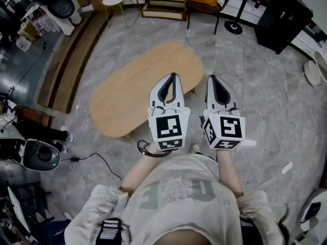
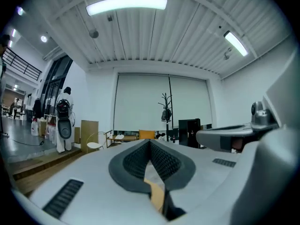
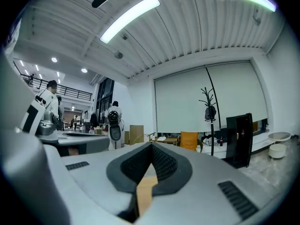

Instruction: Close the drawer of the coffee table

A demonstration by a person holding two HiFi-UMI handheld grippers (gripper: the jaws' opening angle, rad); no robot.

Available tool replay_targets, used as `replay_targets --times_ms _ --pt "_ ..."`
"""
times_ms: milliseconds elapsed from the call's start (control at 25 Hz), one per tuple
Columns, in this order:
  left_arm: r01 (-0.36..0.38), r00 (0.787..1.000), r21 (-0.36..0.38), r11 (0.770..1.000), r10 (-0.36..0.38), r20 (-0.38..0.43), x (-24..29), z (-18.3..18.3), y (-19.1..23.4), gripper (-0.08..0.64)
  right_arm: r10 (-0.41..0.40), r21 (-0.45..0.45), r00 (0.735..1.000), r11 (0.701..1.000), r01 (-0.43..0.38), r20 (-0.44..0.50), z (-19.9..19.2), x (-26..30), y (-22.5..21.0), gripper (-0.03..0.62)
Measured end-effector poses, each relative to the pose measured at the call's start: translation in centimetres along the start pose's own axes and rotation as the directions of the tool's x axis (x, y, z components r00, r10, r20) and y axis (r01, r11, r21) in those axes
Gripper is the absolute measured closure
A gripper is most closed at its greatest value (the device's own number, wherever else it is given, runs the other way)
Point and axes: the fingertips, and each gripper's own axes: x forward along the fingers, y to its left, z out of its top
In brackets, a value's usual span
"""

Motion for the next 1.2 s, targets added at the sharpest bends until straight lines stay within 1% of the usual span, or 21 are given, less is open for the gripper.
replay_targets --times_ms 160,320,480,640,840,1080,1200 --pt "0.025 0.999 0.041 0.999 -0.024 -0.026 -2.2 -2.0 -0.5 0.551 0.0 0.041 1.0 0.999 0.001 -0.011 -1.8 -2.2 0.6 0.586" --pt "0.045 0.998 0.034 0.998 -0.044 -0.049 -2.7 -3.1 -0.9 0.551 0.007 0.027 0.999 1.0 -0.006 -0.038 -2.7 -2.6 1.1 0.586" --pt "0.057 0.998 0.051 0.997 -0.055 -0.044 -2.3 -2.8 -1.4 0.551 0.003 0.01 0.999 1.0 -0.003 -0.048 -2.7 -2.5 1.2 0.586" --pt "0.06 0.998 0.048 0.997 -0.058 -0.039 -1.9 -2.7 -1.3 0.551 0.002 0.001 0.999 1.0 -0.002 -0.05 -2.9 -2.4 1.4 0.586" --pt "0.059 0.998 0.045 0.997 -0.057 -0.038 -2.0 -3.0 -1.1 0.551 -0.002 0.007 0.999 1.0 0.002 -0.052 -3.3 -2.6 1.5 0.586" --pt "0.053 0.998 0.036 0.998 -0.051 -0.045 -1.2 -2.8 -0.7 0.551 0.01 0.005 0.999 1.0 -0.01 -0.052 -2.8 -2.1 1.4 0.586" --pt "0.053 0.998 0.03 0.998 -0.052 -0.045 -0.8 -2.7 -0.6 0.551 0.025 0.023 0.998 0.999 -0.024 -0.054 -2.8 -1.7 1.5 0.586"
